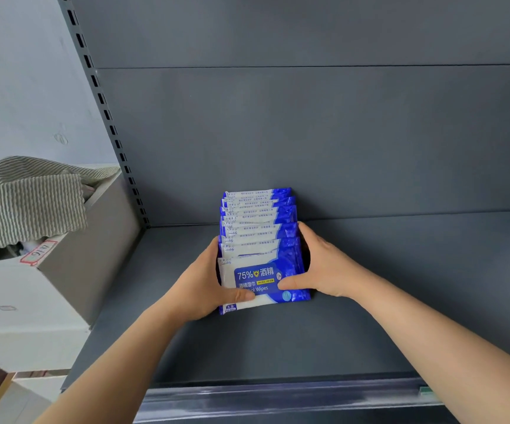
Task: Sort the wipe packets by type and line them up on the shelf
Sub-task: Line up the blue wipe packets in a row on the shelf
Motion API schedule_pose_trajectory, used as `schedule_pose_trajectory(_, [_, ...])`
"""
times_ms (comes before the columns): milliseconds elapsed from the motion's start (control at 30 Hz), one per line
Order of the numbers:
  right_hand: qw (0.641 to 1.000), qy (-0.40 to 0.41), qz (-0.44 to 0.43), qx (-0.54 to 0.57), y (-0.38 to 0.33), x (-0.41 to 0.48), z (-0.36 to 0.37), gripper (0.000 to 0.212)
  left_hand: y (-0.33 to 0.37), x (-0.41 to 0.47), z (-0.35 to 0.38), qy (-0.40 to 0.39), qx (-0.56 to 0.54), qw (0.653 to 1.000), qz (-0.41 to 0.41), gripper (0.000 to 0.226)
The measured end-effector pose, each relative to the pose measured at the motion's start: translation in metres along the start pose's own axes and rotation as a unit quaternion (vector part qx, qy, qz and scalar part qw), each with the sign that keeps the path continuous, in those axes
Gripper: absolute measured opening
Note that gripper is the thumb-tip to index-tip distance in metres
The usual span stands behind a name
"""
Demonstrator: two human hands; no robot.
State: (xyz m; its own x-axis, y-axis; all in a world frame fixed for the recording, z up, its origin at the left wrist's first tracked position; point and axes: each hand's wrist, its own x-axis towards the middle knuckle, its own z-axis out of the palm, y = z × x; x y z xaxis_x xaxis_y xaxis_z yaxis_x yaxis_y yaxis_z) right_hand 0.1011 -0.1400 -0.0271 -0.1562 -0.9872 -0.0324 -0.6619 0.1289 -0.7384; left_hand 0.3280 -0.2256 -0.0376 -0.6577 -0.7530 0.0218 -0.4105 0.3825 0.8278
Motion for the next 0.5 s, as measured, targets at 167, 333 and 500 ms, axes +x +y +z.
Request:
schedule_pose_trajectory(167, [0.997,0.079,-0.018,-0.018,-0.007,-0.004,0.005,0.118,0.003,0.010,0.005,0.093,0.082,0.992,0.005,0.079])
schedule_pose_trajectory(333, [0.992,0.090,-0.027,-0.083,-0.010,-0.015,0.011,0.097,0.001,0.004,0.013,0.115,0.124,0.986,0.006,0.079])
schedule_pose_trajectory(500, [0.986,0.098,-0.020,-0.133,-0.011,-0.025,0.013,0.096,0.000,-0.006,0.008,0.058,0.130,0.990,0.023,0.083])
